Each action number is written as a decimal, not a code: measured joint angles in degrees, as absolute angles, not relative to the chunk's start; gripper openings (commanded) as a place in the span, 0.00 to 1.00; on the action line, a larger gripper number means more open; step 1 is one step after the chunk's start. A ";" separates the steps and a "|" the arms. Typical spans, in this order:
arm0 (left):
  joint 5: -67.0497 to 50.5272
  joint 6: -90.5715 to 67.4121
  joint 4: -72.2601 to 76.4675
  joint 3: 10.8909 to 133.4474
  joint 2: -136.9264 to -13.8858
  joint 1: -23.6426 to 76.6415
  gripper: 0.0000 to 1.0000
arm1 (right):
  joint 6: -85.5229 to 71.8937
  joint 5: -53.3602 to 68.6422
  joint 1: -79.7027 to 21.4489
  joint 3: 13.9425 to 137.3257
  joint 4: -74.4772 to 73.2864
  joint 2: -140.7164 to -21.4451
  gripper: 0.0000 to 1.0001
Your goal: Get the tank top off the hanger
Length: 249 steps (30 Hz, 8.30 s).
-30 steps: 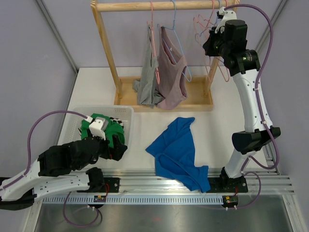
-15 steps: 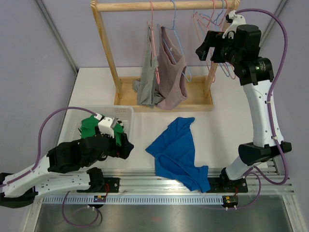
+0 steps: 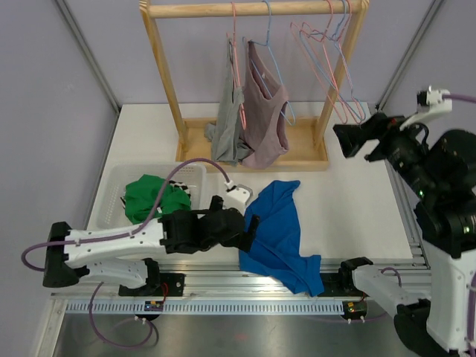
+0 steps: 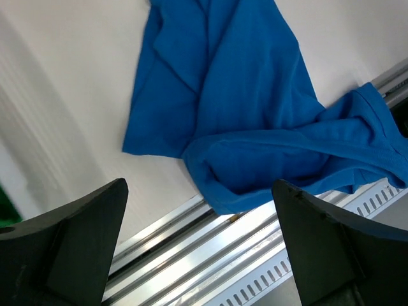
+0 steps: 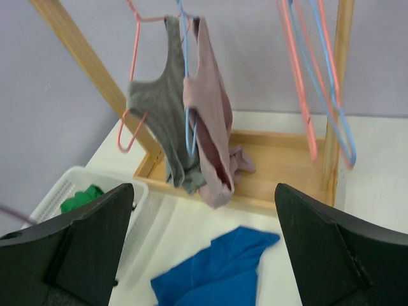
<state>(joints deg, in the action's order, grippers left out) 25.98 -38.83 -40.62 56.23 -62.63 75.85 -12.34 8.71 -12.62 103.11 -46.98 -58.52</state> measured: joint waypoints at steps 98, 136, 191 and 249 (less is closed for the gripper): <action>13.28 -24.86 -50.78 59.51 -64.53 5.54 0.99 | -20.86 30.98 -12.62 78.70 -47.16 -37.28 1.00; 1.89 -20.53 -43.88 50.00 -24.27 10.94 0.99 | -2.70 -3.46 -26.00 143.35 -53.15 -106.78 0.58; -2.24 -21.26 -41.85 60.84 -37.52 17.08 0.99 | -11.11 1.13 -27.51 109.67 -48.97 -72.77 0.00; 40.93 -33.74 -37.89 74.52 -58.87 60.31 0.00 | -21.56 35.77 -27.64 72.64 -59.57 -17.26 0.00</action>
<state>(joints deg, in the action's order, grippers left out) 40.93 -33.74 -37.89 74.52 -58.87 60.31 -21.56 35.77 -27.64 72.64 -59.57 -17.26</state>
